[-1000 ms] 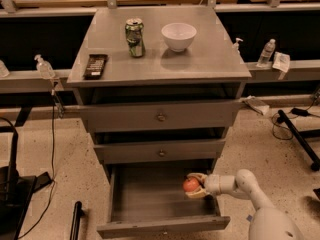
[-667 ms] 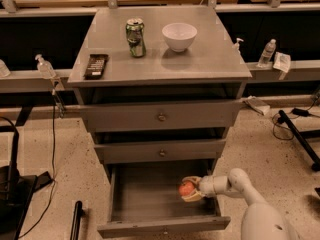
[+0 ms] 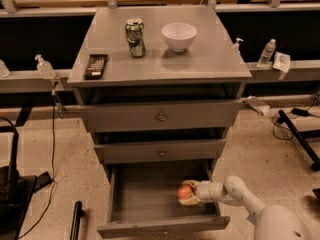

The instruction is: Place apple into bottom drawer

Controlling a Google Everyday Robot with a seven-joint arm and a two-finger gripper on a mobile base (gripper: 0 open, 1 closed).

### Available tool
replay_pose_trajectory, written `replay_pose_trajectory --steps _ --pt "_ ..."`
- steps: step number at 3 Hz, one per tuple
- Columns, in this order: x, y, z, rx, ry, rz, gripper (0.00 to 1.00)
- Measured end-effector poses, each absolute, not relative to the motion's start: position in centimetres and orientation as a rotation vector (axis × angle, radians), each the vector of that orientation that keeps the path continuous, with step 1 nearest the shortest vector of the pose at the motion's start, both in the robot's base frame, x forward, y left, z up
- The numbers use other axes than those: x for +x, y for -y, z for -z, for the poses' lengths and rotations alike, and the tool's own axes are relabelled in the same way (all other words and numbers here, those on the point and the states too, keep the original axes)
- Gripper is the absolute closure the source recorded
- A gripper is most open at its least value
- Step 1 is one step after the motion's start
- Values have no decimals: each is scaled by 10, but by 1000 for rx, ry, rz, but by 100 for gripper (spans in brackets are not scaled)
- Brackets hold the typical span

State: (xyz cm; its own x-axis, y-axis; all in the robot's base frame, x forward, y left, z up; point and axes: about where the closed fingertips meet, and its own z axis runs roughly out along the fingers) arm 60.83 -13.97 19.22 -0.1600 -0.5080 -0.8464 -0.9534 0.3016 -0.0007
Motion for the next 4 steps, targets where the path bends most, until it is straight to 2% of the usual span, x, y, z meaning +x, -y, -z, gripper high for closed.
replay_pose_trajectory --steps 4 --pt "612 110 -172 -1409 -1846 -687 100"
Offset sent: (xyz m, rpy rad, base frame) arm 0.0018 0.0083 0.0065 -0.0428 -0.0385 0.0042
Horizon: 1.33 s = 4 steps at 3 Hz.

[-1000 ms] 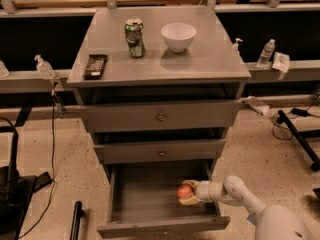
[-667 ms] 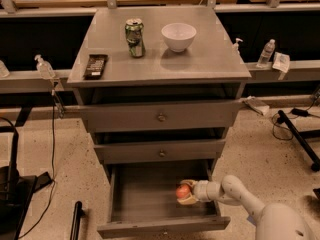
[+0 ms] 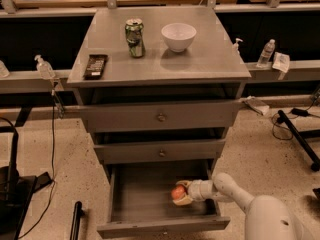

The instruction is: Place apple into bottom drawer

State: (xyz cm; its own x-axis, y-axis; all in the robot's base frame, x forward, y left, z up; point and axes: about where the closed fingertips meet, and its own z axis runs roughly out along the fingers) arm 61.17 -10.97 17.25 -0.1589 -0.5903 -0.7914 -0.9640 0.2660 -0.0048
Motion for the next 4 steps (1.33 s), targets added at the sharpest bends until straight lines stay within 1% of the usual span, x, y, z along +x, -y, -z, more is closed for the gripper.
replay_pose_trajectory --steps 1,2,3,4 --pt "611 110 -163 -1410 -1867 -726 100" --pt "610 108 -162 -1411 -1866 -731 82" --pt "609 106 -161 -1413 -1865 -736 59" --pt "607 102 -159 -1415 -1864 -744 28"
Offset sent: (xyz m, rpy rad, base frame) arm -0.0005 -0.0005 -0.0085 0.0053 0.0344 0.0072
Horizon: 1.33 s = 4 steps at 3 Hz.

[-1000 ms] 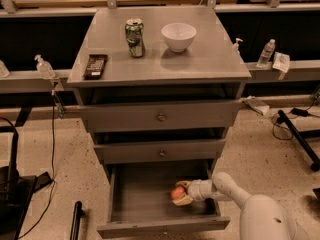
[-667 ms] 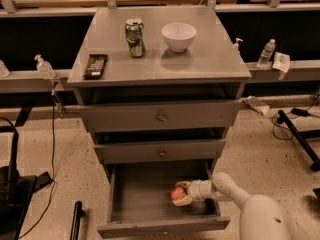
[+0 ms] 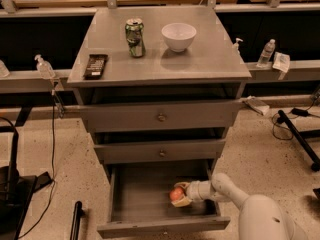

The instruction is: Place apple into bottom drawer

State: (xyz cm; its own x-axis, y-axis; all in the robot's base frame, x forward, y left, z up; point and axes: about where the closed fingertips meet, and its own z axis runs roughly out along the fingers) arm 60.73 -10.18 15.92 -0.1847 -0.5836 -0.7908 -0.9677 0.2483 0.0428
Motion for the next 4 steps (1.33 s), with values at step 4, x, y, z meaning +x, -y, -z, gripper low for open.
replay_pose_trajectory --steps 4 --pt "606 104 -173 -1387 -1828 -727 0"
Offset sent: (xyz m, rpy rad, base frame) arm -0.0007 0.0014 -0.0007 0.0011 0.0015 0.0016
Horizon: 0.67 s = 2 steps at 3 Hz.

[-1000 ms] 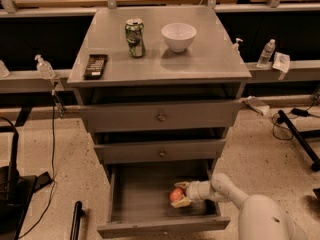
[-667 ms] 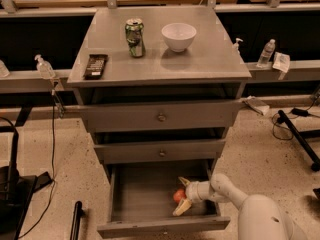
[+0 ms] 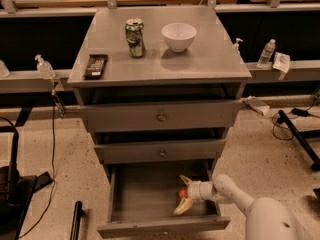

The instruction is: Place apple into bottom drawer

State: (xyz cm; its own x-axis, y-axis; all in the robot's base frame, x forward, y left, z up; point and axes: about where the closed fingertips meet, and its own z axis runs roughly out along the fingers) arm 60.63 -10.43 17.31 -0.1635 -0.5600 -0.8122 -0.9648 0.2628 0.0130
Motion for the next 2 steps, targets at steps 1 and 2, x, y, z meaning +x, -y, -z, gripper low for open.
replay_pose_trajectory --steps 1,2 --pt "608 113 -211 -1304 -1721 -757 0" --pt "603 131 -235 -1225 -1668 -773 0"
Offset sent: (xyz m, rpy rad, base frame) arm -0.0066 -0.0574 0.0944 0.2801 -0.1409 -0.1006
